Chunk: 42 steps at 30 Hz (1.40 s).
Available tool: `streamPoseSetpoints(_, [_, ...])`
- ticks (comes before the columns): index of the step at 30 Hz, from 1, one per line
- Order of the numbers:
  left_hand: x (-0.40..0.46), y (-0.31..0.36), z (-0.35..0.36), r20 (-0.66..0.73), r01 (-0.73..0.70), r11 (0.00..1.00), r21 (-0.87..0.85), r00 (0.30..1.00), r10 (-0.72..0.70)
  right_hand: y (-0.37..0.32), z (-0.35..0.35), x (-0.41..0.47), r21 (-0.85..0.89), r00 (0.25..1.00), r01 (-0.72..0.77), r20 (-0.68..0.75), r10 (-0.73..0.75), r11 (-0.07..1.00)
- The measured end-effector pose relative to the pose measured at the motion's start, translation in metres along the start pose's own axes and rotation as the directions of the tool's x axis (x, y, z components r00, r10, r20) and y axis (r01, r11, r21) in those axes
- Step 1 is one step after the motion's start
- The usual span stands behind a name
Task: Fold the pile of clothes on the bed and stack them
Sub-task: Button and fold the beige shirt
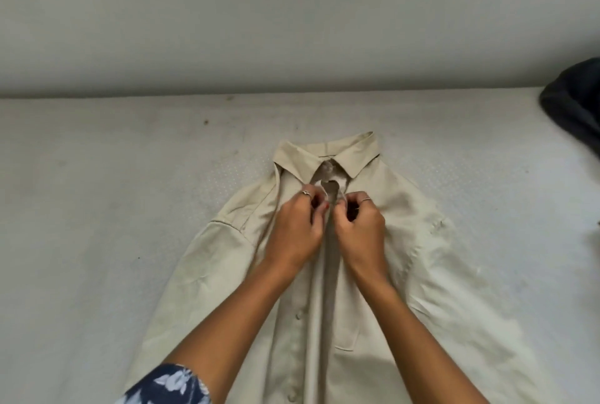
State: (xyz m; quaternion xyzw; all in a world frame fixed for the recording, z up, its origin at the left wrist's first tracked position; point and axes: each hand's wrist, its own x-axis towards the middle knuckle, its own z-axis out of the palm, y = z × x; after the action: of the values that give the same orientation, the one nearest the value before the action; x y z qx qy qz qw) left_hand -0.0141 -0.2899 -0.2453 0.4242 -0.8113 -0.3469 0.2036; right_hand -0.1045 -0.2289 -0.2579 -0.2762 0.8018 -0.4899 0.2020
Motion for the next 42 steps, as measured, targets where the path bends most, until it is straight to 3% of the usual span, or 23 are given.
streamPoseSetpoints(3, [-0.011, -0.008, 0.022, 0.063, 0.063, 0.998, -0.013, 0.996, -0.062, 0.01, 0.008, -0.007, -0.075, 0.999, 0.027, 0.032, -0.025, 0.997])
streamPoseSetpoints(9, [-0.012, -0.035, 0.045, -0.053, 0.012, 1.0, -0.008, 0.999, -0.012, 0.031, 0.029, -0.005, -0.13, 0.983, 0.142, -0.094, -0.155, 0.981])
streamPoseSetpoints(12, [-0.011, -0.044, 0.05, -0.053, 0.005, 1.0, -0.017, 0.999, -0.006, 0.035, 0.034, -0.004, -0.165, 0.975, 0.189, -0.083, -0.204, 0.968])
streamPoseSetpoints(19, [-0.01, -0.037, 0.048, 0.03, 0.07, 0.998, -0.005, 0.997, -0.07, 0.03, 0.032, -0.002, -0.259, 0.979, 0.176, -0.051, -0.195, 0.95])
streamPoseSetpoints(24, [-0.003, -0.039, 0.05, 0.01, -0.013, 1.0, -0.004, 1.0, 0.013, 0.025, 0.036, -0.003, -0.326, 0.974, 0.175, -0.082, -0.212, 0.929])
streamPoseSetpoints(28, [-0.005, -0.043, 0.042, 0.011, -0.041, 0.982, -0.183, 0.999, 0.044, 0.025, 0.036, -0.008, -0.306, 0.966, 0.147, -0.161, -0.204, 0.94])
streamPoseSetpoints(33, [-0.003, -0.044, 0.025, 0.072, 0.069, 0.907, -0.414, 0.996, -0.043, 0.017, 0.03, -0.019, -0.169, 0.967, 0.036, -0.244, -0.077, 0.985])
streamPoseSetpoints(37, [-0.005, -0.044, 0.008, 0.152, 0.16, 0.836, -0.525, 0.984, -0.093, 0.003, 0.037, -0.033, -0.115, 0.942, 0.016, -0.333, -0.053, 0.993])
streamPoseSetpoints(42, [-0.01, -0.046, -0.014, 0.177, 0.159, 0.803, -0.574, 0.982, -0.068, -0.015, 0.047, -0.055, -0.072, 0.916, -0.003, -0.4, -0.026, 0.997])
